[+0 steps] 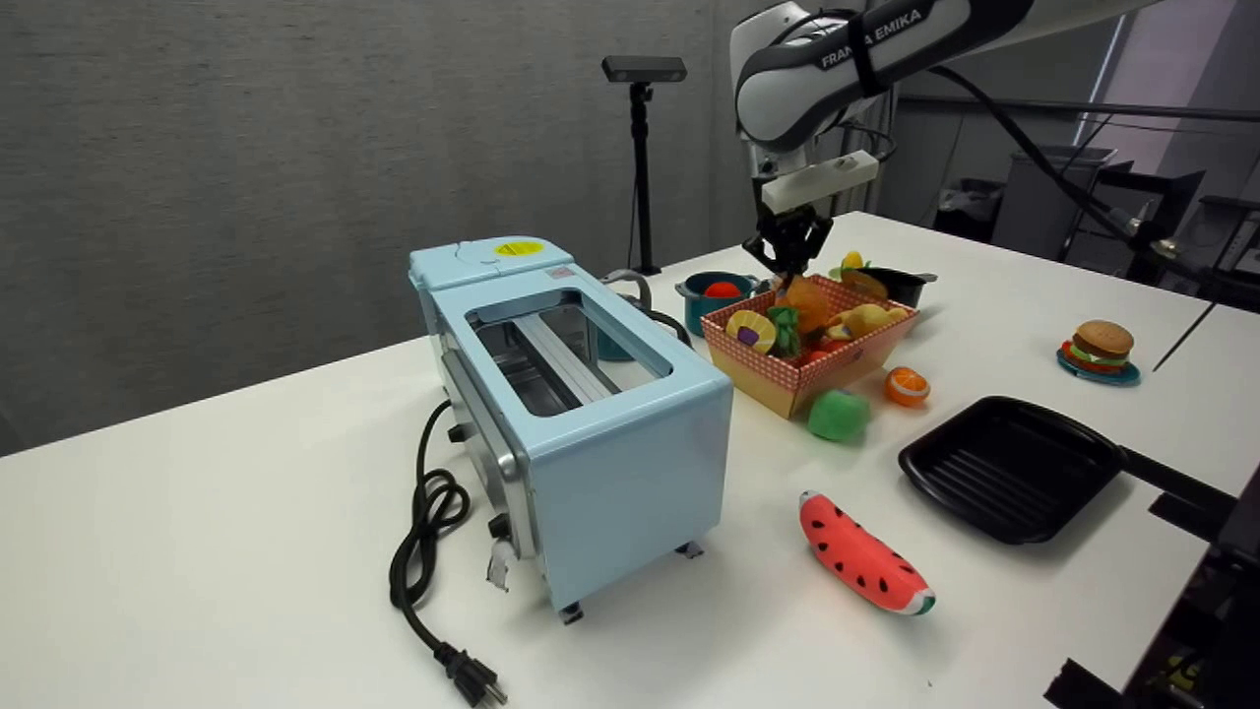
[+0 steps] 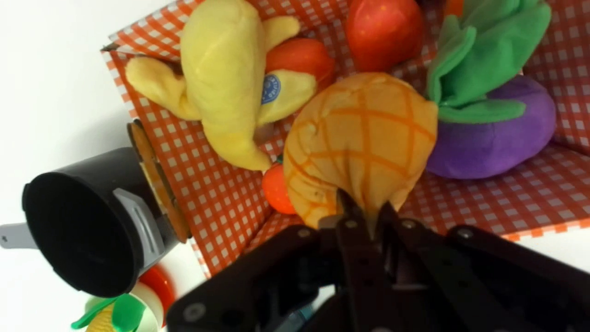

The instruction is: Take the pineapple plush toy out of the box and put it in the black pot

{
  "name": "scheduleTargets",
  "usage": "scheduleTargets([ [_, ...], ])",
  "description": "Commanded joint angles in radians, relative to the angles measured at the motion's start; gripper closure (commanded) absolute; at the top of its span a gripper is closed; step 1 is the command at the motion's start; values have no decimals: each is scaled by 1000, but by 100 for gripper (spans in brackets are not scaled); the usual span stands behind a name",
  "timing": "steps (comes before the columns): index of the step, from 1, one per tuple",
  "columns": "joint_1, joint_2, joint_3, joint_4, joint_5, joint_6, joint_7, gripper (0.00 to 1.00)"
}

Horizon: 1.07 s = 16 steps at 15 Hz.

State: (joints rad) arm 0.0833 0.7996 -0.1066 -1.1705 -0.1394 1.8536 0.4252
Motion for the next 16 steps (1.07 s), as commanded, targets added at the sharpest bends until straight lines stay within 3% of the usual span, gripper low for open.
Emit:
scheduleTargets([
  [1, 0, -88, 3, -85, 20, -15, 4, 97],
  [16, -68, -345, 1, -340, 97, 16, 4, 97],
])
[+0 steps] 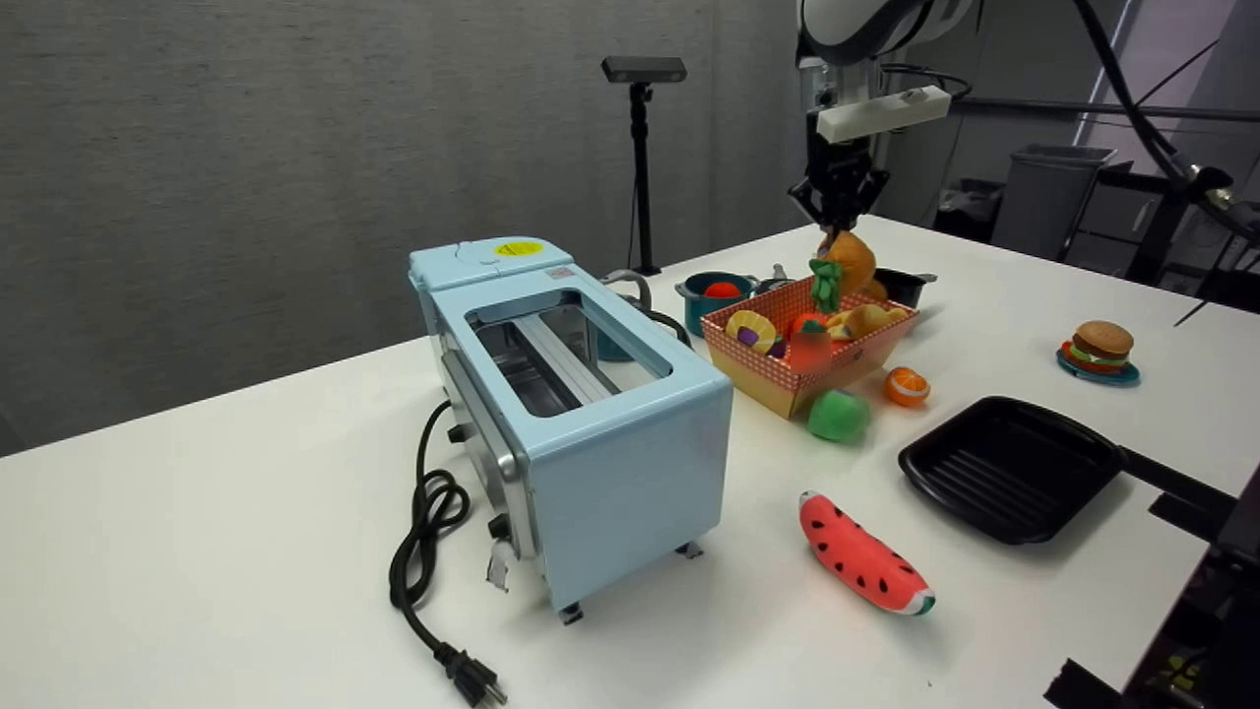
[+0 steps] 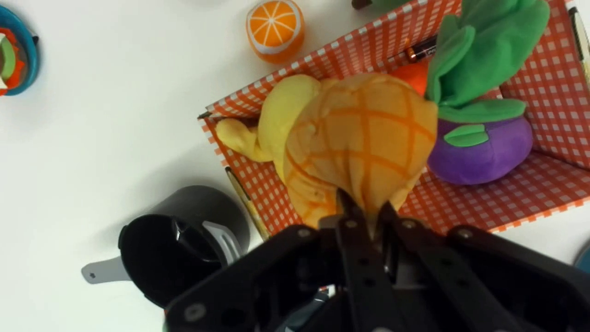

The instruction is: Take the pineapple plush toy out of the box and put it in the black pot

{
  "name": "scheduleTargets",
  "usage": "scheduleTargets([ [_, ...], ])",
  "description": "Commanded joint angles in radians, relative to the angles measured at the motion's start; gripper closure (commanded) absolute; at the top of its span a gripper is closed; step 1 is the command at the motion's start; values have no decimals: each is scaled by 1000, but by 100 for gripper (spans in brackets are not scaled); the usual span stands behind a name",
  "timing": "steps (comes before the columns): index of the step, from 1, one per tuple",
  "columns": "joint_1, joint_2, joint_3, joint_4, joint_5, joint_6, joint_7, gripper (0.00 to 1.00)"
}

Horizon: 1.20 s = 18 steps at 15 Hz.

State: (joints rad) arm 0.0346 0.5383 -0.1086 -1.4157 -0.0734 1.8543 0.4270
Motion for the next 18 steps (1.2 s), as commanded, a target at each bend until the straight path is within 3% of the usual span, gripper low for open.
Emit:
scheduleTargets([
  [1, -25, -97, 2, -110, 35, 16, 2, 97],
  [10, -101, -168, -11, -183, 110, 1, -30, 97],
  [18, -151, -175, -26, -182, 138, -25, -60, 97],
])
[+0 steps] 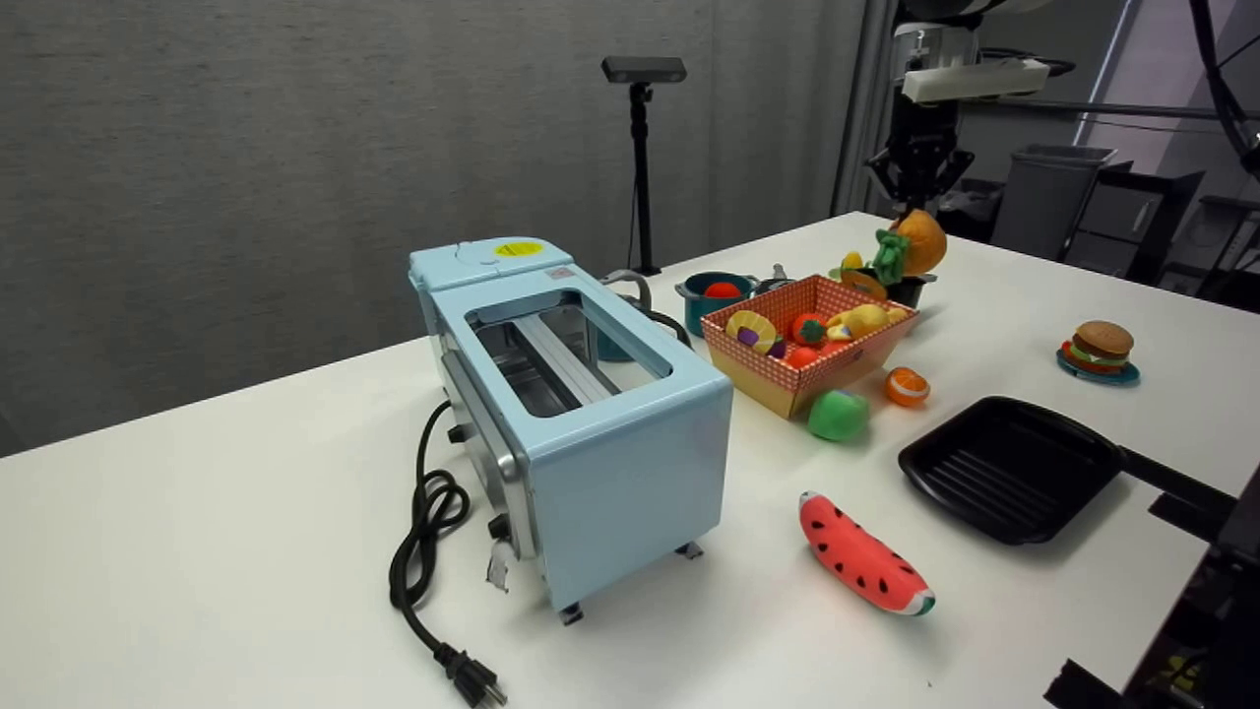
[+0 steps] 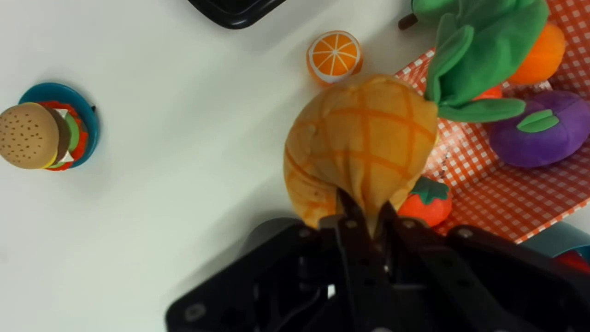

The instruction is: Take the pineapple plush toy out of the box and put it in the black pot

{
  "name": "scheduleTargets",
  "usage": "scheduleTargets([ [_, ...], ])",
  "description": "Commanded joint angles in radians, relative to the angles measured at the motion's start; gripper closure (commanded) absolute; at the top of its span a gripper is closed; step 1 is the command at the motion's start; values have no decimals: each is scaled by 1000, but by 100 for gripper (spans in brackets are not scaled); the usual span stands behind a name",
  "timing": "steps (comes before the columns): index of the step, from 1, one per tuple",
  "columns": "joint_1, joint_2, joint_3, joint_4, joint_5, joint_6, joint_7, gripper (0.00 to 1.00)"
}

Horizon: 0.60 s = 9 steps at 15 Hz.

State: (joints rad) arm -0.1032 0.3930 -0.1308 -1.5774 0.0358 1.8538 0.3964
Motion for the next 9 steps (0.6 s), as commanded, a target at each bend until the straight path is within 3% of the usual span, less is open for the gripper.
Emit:
scheduleTargets([
  [1, -17, -27, -5, -16, 30, -28, -31, 97],
  [9, -60, -13, -19, 39, 78, -53, -52, 97],
])
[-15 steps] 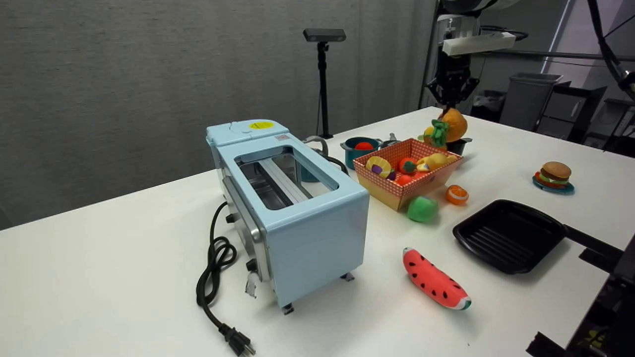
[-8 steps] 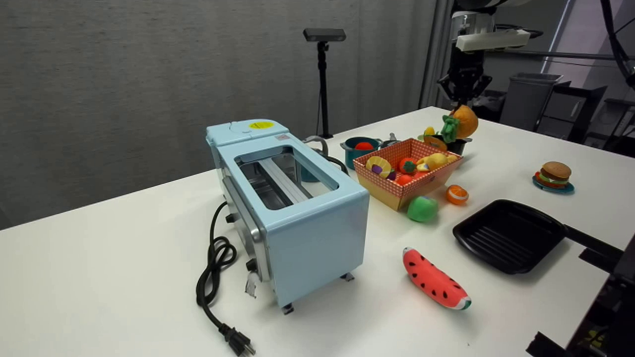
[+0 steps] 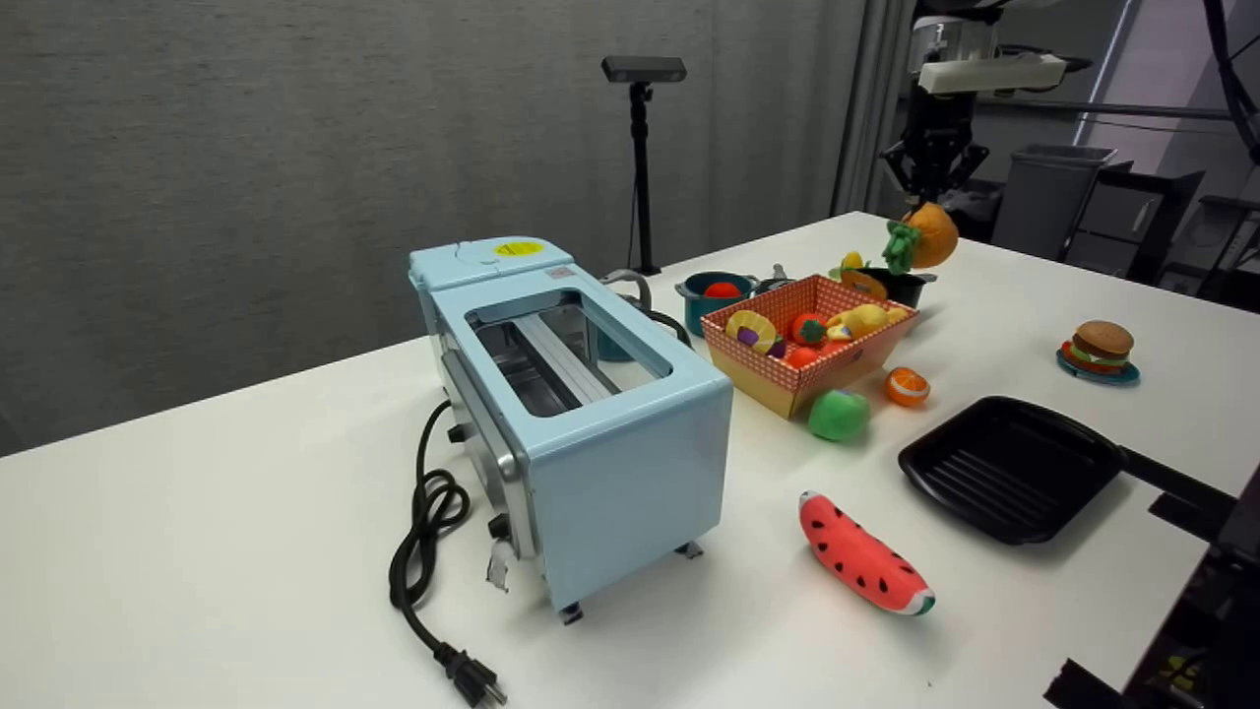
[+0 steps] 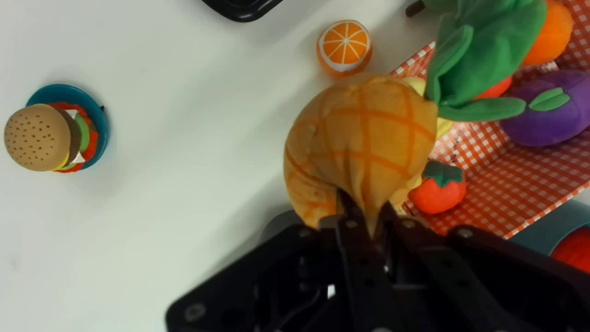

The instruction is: Take the pineapple plush toy out of the box and put it in the black pot

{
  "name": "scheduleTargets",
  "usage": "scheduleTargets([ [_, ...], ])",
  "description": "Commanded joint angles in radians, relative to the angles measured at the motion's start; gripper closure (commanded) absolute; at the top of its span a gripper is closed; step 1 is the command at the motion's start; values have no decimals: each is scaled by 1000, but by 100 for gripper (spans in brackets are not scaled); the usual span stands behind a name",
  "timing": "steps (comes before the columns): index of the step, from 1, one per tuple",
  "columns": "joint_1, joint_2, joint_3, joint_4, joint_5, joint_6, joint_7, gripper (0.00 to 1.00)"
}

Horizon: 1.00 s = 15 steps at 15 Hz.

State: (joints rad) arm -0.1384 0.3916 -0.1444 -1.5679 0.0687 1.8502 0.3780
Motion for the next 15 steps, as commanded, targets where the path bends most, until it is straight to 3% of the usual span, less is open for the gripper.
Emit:
scheduleTargets([
  [1, -32, -11, -8, 39, 53, -53, -37, 97],
  [15, -106, 80, -15, 221, 132, -117, -46, 97],
])
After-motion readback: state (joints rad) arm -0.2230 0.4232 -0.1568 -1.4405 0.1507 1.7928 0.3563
